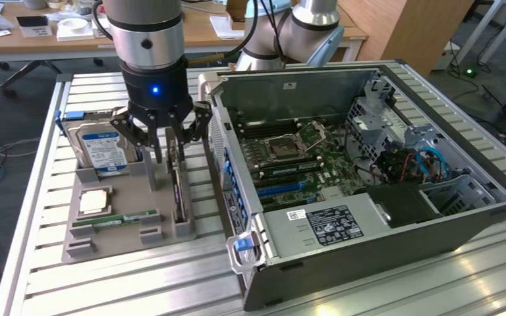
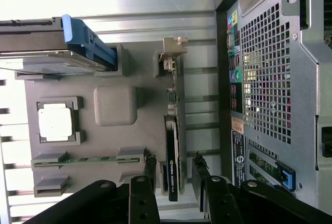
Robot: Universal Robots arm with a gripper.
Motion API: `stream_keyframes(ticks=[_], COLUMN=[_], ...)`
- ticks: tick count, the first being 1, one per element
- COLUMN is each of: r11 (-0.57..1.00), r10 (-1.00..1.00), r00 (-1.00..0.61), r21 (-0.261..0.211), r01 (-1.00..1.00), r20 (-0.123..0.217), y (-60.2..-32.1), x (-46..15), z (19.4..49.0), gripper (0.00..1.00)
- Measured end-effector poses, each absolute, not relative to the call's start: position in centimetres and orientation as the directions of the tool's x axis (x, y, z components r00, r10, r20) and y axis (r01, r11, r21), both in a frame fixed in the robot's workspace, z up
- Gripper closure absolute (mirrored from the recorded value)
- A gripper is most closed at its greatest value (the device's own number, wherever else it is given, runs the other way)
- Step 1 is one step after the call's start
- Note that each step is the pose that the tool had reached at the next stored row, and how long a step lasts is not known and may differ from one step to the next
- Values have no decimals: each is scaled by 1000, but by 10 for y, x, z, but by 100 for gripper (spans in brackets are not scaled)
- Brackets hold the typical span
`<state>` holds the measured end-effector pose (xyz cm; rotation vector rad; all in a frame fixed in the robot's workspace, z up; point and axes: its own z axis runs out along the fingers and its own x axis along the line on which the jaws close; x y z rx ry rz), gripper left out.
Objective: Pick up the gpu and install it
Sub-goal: 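Pick up the gpu and move the gpu toward the slot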
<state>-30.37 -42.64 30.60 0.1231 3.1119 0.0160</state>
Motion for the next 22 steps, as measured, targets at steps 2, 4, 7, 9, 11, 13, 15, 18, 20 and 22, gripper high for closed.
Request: stream_keyframes(ticks=[2,4,7,9,11,13,15,18,20,22], r11=[997,997,997,997,997,997,997,997,997,997], r10=[79,79,79,79,79,79,79,79,79,79], r00=[-997,-997,-997,-996,-997,-997,-997,-997,-997,-997], r21=[11,11,11,12,11,11,11,11,11,11], r01=[79,79,79,79,79,79,79,79,79,79], r20=[-27,-27,-27,-27,-27,-27,-27,-27,-27,-27], y=[-426,-426,-426,-426,-426,-426,-426,-426,-426,-426], x=[-304,-304,-304,-304,-304,-304,-304,-304,-304,-304], z=[306,306,306,305,303,300,296,291,290,290], gripper=[58,58,58,58,58,58,58,58,58,58])
